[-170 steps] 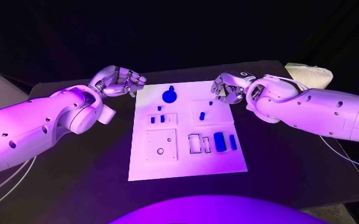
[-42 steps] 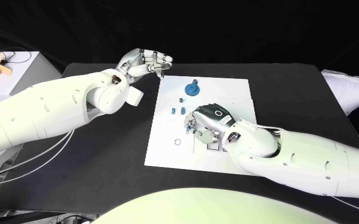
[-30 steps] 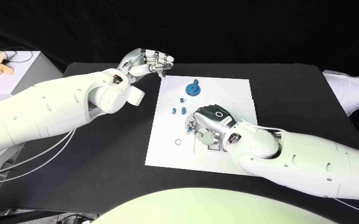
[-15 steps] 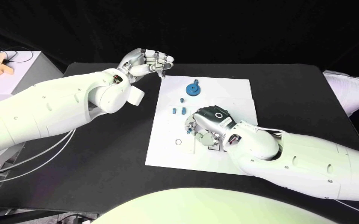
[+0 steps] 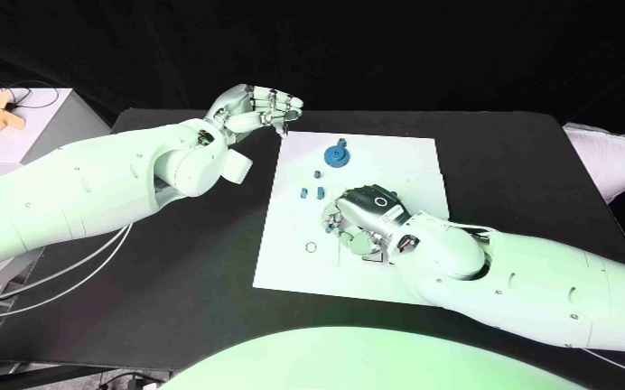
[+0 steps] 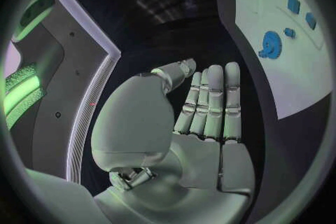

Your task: Assemble the parts on the task board

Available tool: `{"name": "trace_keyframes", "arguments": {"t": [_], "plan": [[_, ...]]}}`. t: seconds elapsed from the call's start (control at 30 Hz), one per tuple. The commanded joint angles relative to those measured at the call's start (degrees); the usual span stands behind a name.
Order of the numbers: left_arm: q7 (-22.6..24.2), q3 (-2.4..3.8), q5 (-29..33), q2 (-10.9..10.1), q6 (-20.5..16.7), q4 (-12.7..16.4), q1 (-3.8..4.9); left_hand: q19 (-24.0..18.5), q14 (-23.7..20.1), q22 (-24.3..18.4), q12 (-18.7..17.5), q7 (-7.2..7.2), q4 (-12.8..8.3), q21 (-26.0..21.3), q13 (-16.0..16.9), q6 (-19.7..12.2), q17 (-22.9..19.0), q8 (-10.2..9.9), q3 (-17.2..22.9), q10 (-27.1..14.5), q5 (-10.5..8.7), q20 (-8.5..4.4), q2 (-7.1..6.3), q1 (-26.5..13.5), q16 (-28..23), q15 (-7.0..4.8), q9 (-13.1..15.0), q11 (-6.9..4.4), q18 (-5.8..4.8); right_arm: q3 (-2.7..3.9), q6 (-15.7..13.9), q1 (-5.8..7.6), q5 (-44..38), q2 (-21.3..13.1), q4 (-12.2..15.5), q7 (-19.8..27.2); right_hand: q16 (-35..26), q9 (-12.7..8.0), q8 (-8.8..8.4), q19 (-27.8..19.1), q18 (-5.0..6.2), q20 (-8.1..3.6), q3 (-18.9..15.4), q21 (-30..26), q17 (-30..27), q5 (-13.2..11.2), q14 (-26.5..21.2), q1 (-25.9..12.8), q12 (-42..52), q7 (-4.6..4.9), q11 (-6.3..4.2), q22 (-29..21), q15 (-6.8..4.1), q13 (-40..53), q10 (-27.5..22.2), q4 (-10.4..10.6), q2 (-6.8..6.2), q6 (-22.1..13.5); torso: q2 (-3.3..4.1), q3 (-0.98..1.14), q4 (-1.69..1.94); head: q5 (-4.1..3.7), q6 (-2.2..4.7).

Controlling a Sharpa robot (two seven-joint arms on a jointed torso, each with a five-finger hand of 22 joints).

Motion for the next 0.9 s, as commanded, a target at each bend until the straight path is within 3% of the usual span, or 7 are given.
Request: {"name": "trace_keyframes", "arguments": {"t": [0.03, 0.63, 0.73, 0.9], "plan": [[0.2, 0.05, 0.4, 0.2, 0.7, 0.0, 0.02, 0.2, -0.5, -0.1, -0.2, -0.1, 0.0, -0.3, -0.1, -0.3, -0.1, 0.3, -0.3, -0.5, 0.33, -0.02, 0.06, 0.0, -0.3, 0.09, -0.1, 0.07, 0.38, -0.02, 1.8, -0.08, -1.1, 0.1, -0.1, -0.3, 0.1, 0.1, 0.05, 0.5, -0.49, -0.14, 0.4, 0.4, 0.0, 0.1, 1.8, -0.1, 0.1, 0.03, -2.08, 0.1, -0.52, 0.0, 2.3, 0.0, 0.31, 0.4, 0.01, -0.03, -0.01, 0.0, 0.01], [0.1, 0.05, 0.4, 0.2, 0.8, 0.0, 0.01, 0.2, -0.5, -0.1, -0.2, -0.1, 0.0, -0.3, -0.1, -0.3, -0.1, 0.3, -0.3, -0.5, 0.33, -0.02, 0.06, 0.0, -0.3, 0.09, -0.1, 0.07, 0.38, -0.13, 3.7, -0.36, -1.2, 1.1, -1.3, -0.5, -0.1, 0.3, -0.3, 0.1, -0.36, 0.02, 0.5, -0.1, -0.6, 0.2, 1.7, -0.9, -0.6, 0.36, -1.75, -0.5, -0.26, 0.0, 1.4, 0.0, 0.21, -0.5, -0.01, 0.01, 0.01, -0.02, 0.01], [0.0, 0.05, 0.4, 0.2, 0.8, 0.0, 0.01, 0.2, -0.5, -0.1, -0.2, -0.1, 0.0, -0.3, -0.1, -0.3, -0.1, 0.3, -0.3, -0.5, 0.33, -0.02, 0.06, 0.0, -0.3, 0.09, -0.1, 0.07, 0.38, -0.2, 3.6, -0.38, -0.2, 1.3, -1.7, 0.7, -0.6, 0.0, -1.9, -0.7, -0.04, 0.68, -1.1, -1.6, -1.9, 1.1, 1.3, -3.4, -1.0, 1.13, -0.84, -1.9, 0.62, -0.6, -1.8, 1.0, -1.24, -3.3, -0.01, 0.0, -0.01, 0.03, 0.01], [0.0, 0.05, 0.4, 0.2, 0.8, 0.0, 0.01, 0.2, -0.5, -0.1, -0.2, -0.1, 0.0, -0.3, -0.1, -0.3, -0.1, 0.3, -0.3, -0.5, 0.33, -0.02, 0.06, 0.0, -0.3, 0.09, -0.1, 0.07, 0.38, -0.27, 3.1, -0.39, 0.8, 1.5, -2.0, 1.8, -0.8, -0.4, -3.95, -2.7, 0.88, 1.55, -2.9, -5.4, -2.8, 0.7, 0.9, -5.1, -0.7, 1.34, 0.17, -5.8, 1.38, -1.8, -7.1, 1.9, -3.18, -6.3, -0.05, 0.01, -0.07, 0.03, 0.01]]}}
